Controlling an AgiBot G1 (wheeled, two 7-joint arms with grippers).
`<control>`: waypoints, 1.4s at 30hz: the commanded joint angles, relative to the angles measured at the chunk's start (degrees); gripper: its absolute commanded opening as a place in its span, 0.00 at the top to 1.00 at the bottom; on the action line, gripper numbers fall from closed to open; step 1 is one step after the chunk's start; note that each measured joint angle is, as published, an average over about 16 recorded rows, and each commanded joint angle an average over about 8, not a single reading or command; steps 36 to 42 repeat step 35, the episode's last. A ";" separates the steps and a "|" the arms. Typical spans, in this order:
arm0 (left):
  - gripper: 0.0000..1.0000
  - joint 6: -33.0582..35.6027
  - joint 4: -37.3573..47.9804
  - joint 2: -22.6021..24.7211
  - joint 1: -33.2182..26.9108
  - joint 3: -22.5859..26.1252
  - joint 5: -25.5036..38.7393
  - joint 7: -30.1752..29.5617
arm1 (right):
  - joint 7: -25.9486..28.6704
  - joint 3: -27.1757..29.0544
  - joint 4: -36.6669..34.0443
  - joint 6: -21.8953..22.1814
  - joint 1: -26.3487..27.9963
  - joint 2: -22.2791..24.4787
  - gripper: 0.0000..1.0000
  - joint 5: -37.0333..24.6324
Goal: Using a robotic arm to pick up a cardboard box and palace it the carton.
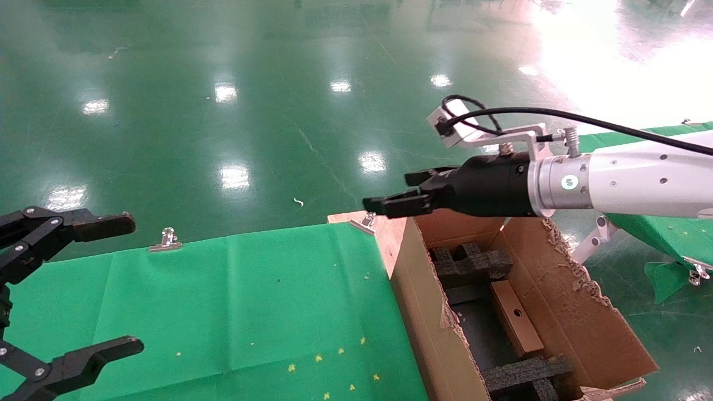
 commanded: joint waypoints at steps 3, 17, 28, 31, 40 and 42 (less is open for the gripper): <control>0.00 0.00 0.00 0.00 0.00 0.00 0.00 0.00 | -4.29 5.98 -0.25 -3.76 -3.86 -0.64 0.00 1.78; 0.00 0.00 0.00 -0.01 0.00 0.02 -0.01 0.01 | -19.22 26.80 -1.11 -16.86 -17.33 -2.86 0.00 7.98; 0.00 -0.01 0.00 -0.01 -0.01 0.02 -0.02 0.01 | -30.99 43.21 -1.80 -27.19 -27.94 -4.62 0.00 12.88; 0.00 -0.01 0.00 -0.01 -0.01 0.03 -0.02 0.01 | -34.20 47.68 -1.98 -30.00 -30.83 -5.09 0.00 14.21; 0.00 -0.01 0.00 -0.01 -0.01 0.03 -0.02 0.01 | -36.84 51.36 -2.14 -32.32 -33.21 -5.49 0.00 15.30; 0.00 -0.01 0.00 -0.01 -0.01 0.03 -0.02 0.01 | -36.84 51.36 -2.14 -32.32 -33.21 -5.49 0.00 15.30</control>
